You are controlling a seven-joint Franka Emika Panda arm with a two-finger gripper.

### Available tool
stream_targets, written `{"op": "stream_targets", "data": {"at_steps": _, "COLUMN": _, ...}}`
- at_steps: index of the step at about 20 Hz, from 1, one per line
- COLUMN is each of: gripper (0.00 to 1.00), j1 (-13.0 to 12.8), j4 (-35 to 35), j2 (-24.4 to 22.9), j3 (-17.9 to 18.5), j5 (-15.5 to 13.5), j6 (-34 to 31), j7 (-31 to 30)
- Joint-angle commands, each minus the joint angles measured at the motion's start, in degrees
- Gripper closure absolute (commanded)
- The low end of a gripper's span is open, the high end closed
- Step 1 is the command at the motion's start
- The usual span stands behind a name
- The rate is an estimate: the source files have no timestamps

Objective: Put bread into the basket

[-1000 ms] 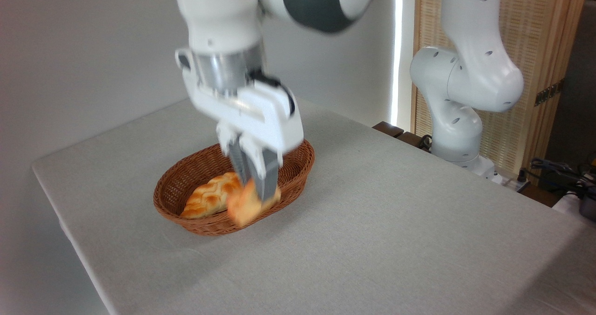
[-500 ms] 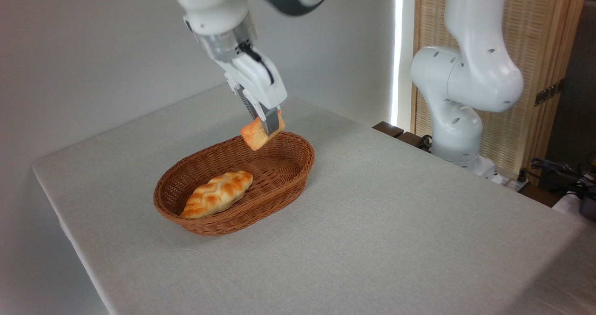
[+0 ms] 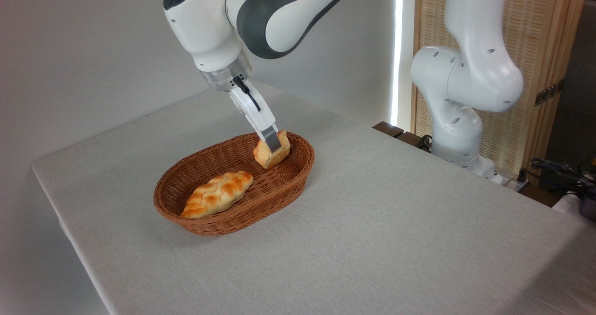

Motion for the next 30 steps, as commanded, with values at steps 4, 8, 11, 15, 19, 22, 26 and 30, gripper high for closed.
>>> {"op": "stream_targets", "data": {"at_steps": 4, "gripper": 0.0, "j1": 0.1, "j4": -0.13, "j2": -1.34, "j3": 0.85, "j5": 4.57, "j6": 1.04, "j7": 0.82}}
{"op": "stream_targets", "data": {"at_steps": 8, "gripper": 0.0, "j1": 0.1, "j4": 3.56, "j2": -2.23, "j3": 1.72, "j5": 13.91, "j6": 1.48, "j7": 2.48}}
{"op": "stream_targets", "data": {"at_steps": 11, "gripper": 0.0, "j1": 0.1, "j4": 7.07, "j2": -2.31, "j3": 4.71, "j5": 13.57, "j6": 1.48, "j7": 3.02}}
{"op": "stream_targets", "data": {"at_steps": 15, "gripper": 0.0, "j1": 0.19, "j4": 12.69, "j2": -2.14, "j3": 9.01, "j5": 10.94, "j6": 1.48, "j7": 2.58}}
{"op": "stream_targets", "data": {"at_steps": 19, "gripper": 0.0, "j1": 0.1, "j4": 18.06, "j2": -1.35, "j3": 13.42, "j5": 9.87, "j6": 0.6, "j7": 2.4}}
{"op": "stream_targets", "data": {"at_steps": 22, "gripper": 0.0, "j1": 0.19, "j4": 21.04, "j2": -0.39, "j3": 13.86, "j5": 10.05, "j6": -2.81, "j7": 2.05}}
{"op": "stream_targets", "data": {"at_steps": 26, "gripper": 0.0, "j1": 0.28, "j4": 23.78, "j2": 1.11, "j3": 13.24, "j5": 10.49, "j6": -6.6, "j7": 2.05}}
{"op": "stream_targets", "data": {"at_steps": 30, "gripper": 0.0, "j1": 0.28, "j4": 24.13, "j2": 2.43, "j3": 13.24, "j5": 10.66, "j6": -6.34, "j7": 2.05}}
